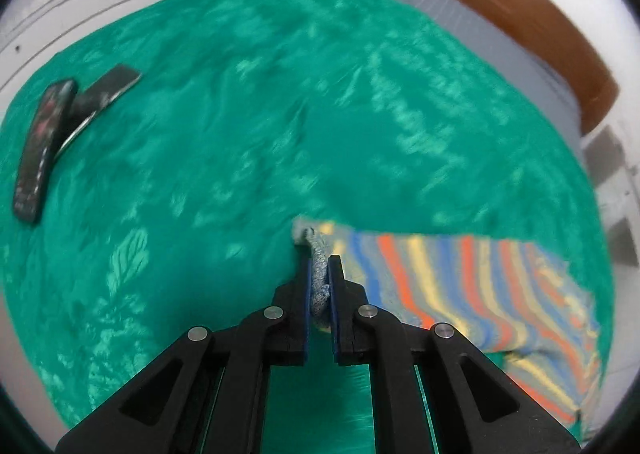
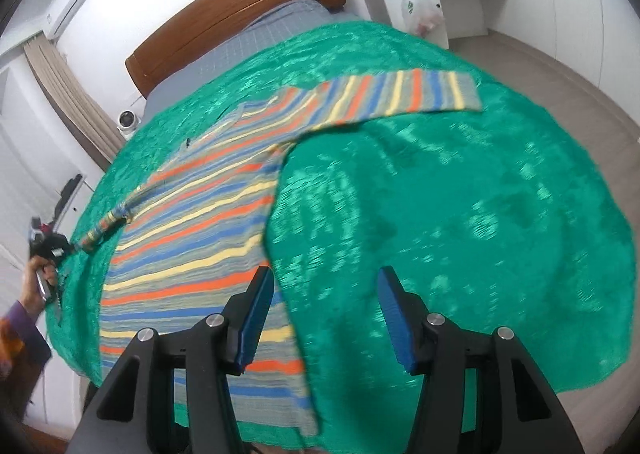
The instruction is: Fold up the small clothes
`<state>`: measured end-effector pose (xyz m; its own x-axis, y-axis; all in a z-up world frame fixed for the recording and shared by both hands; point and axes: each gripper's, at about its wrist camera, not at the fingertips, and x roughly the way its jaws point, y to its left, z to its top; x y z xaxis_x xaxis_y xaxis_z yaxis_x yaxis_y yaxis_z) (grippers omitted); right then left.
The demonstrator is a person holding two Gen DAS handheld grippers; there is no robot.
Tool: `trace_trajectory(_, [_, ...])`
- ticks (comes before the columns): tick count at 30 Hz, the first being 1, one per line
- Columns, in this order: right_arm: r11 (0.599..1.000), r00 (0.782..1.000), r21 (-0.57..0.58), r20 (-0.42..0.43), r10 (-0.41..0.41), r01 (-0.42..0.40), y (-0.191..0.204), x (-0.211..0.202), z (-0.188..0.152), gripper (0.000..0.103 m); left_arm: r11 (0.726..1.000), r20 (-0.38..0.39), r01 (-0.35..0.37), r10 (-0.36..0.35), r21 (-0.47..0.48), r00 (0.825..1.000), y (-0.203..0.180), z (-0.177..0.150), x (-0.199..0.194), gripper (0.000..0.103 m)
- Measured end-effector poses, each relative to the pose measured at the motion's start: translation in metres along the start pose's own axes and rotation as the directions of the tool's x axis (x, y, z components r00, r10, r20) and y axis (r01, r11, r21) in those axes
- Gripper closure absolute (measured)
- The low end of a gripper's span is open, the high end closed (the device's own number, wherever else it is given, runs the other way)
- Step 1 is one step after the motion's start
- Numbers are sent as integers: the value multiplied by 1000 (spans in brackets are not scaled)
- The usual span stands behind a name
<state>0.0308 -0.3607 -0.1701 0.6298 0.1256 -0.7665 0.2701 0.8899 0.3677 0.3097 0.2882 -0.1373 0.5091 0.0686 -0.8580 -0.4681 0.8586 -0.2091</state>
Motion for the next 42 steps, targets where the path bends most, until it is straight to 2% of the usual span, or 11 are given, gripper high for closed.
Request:
trace_trajectory(11, [996, 998, -54, -14, -66, 65, 6, -7, -15, 48, 999, -26, -39, 38, -15, 999, 28, -28, 15, 90])
trace_trajectory(16, [991, 992, -57, -31, -123, 121, 2, -1, -20, 43, 996, 52, -61, 58, 72, 997, 43, -56, -30, 43])
trace_trajectory(23, [985, 994, -133, -14, -109, 106, 34, 13, -15, 41, 946, 14, 191, -202, 261, 979, 13, -158, -97, 16])
trace_trajectory(26, [987, 997, -146, -21, -77, 73, 45, 18, -13, 41, 906, -107, 333, -316, 261, 943, 3, -211, -99, 17])
trace_trajectory(29, [986, 998, -168, -70, -9, -2, 47, 15, -21, 41, 871, -198, 401, -356, 284, 913, -2, -245, -96, 17])
trace_trajectory(34, [975, 970, -212, -245, 15, -68, 34, 15, -52, 41, 817, -256, 411, -330, 405, 909, -14, -282, -100, 32])
trace_trajectory(37, [972, 955, -218, -297, 20, -88, 24, 20, -67, 41, 813, -282, 409, -313, 414, 907, -22, -291, -93, 49])
trace_trajectory(39, [973, 950, -209, -311, 28, -97, 21, 30, -70, 41, 802, -311, 422, -309, 423, 899, -23, -295, -91, 82])
trace_trajectory(40, [975, 950, -195, -310, 46, -111, 19, 35, -70, 45, 794, -326, 424, -301, 435, 896, -27, -298, -90, 89])
trace_trajectory(41, [975, 946, -177, -316, 70, -132, 18, 40, -69, 50, 789, -325, 421, -296, 446, 898, -28, -300, -90, 95])
trace_trajectory(42, [975, 939, -162, -333, 92, -153, 18, 46, -67, 75, 782, -312, 410, -287, 470, 906, -31, -302, -93, 97])
